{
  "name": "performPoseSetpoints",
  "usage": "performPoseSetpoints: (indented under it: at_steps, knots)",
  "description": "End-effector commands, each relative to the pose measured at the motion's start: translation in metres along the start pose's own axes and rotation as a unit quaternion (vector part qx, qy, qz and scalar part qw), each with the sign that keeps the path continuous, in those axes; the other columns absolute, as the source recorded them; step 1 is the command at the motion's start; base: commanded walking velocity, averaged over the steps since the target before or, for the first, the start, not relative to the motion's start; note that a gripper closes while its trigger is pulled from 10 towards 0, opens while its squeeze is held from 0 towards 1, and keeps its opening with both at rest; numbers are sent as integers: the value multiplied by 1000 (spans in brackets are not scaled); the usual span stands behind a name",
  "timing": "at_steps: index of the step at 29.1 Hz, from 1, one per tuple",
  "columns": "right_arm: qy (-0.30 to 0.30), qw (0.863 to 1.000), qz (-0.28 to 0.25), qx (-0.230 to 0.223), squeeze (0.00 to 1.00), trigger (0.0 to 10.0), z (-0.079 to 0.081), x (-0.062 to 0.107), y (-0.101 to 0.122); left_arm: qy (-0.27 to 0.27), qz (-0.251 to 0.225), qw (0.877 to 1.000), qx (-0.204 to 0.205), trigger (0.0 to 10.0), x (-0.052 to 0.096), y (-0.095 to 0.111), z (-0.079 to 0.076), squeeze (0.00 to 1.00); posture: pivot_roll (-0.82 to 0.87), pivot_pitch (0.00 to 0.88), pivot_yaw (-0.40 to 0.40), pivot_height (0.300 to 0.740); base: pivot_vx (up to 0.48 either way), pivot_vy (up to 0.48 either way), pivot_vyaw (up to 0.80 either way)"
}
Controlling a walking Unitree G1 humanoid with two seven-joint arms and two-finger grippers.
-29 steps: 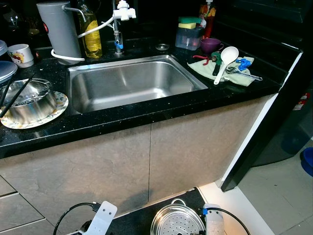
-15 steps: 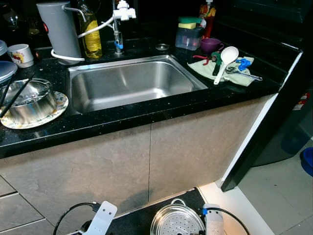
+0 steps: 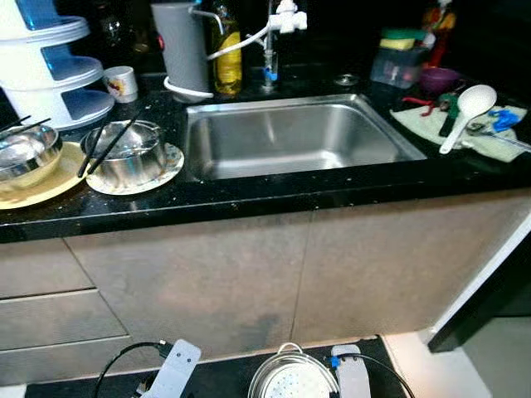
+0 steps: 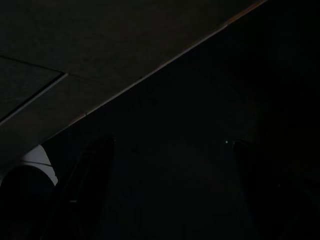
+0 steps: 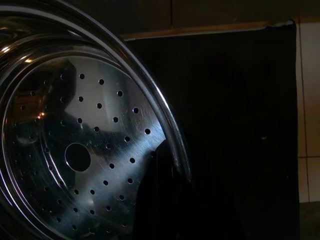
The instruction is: Kitchen organization
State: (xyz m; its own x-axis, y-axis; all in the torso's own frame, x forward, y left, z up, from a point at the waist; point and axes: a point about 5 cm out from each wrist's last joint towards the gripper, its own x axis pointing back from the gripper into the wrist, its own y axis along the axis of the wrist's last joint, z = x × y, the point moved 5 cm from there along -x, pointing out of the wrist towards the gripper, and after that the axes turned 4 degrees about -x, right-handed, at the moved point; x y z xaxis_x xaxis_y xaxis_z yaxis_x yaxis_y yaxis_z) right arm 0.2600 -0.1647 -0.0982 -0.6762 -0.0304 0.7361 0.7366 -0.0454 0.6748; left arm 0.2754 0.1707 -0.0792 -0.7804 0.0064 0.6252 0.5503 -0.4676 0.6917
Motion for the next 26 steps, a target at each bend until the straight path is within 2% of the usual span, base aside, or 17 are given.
performPoseSetpoints:
  at_steps: [1,9,14,18,26]
  knots:
    - [-3,1000,13,-6,0,10000,-2,1,-10,-2,15,1000,-1,10000,2,-10,-2,0,-66,128,4,740,0,0,0]
    - [-4,1000,13,-4,0,10000,-2,2,-10,-3,7,1000,-5,10000,2,-7,-1,0,-66,132,3,740,0,0,0]
    - [-3,1000,13,-3,0,10000,-2,2,-11,4,8,1000,-7,10000,2,-7,1,0,-67,132,3,740,0,-480,0]
    - [-3,1000,13,-3,0,10000,-2,2,-12,14,15,1000,21,10000,2,-10,4,0,-68,133,4,740,0,0,0]
    - [-3,1000,15,0,0,10000,-3,2,-13,11,13,1000,16,10000,3,-10,4,0,-69,128,3,740,0,0,0]
